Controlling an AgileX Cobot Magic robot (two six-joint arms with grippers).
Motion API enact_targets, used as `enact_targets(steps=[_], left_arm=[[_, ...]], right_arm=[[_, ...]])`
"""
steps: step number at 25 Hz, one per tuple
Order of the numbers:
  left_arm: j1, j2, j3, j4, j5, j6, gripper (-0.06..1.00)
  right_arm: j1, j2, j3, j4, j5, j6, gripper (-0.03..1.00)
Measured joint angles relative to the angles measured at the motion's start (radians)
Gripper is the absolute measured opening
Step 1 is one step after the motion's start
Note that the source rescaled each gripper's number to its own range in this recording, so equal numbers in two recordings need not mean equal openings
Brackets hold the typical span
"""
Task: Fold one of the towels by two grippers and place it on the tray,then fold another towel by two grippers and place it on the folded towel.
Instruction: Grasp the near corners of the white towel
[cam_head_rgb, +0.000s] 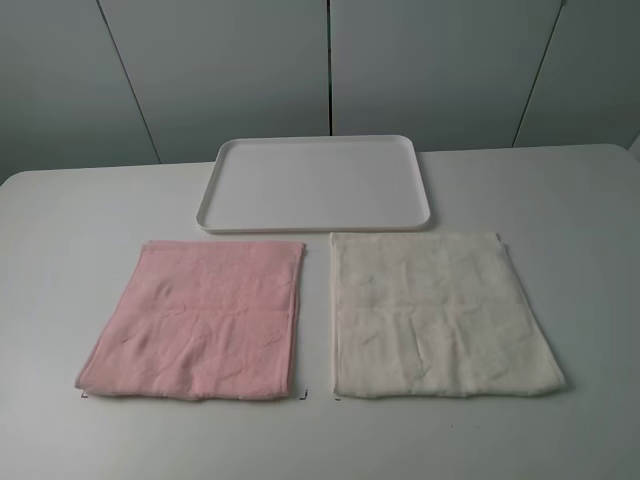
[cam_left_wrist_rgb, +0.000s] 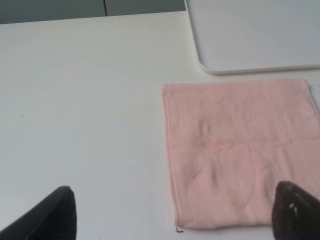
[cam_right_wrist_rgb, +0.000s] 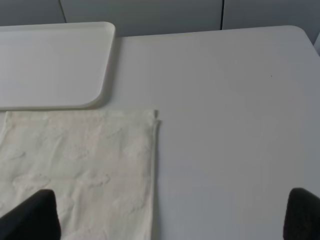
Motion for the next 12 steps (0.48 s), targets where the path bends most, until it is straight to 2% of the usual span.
enact_targets(steps=[4,7,12], left_arm=[[0.000,0.000,0.000,0.005,0.000,0.000,1.00],[0.000,0.005,0.000,0.003,0.000,0.000,1.00],[0.000,0.123,-0.026,-0.009,0.002,0.042,1.00]], right_arm=[[0.000,0.000,0.000,0.007,0.000,-0.001,0.97],[0.000,0.000,0.000,0.024,0.000,-0.062,0.97],[0.000,0.015,-0.014,0.030,0.039,-0.105,0.97]])
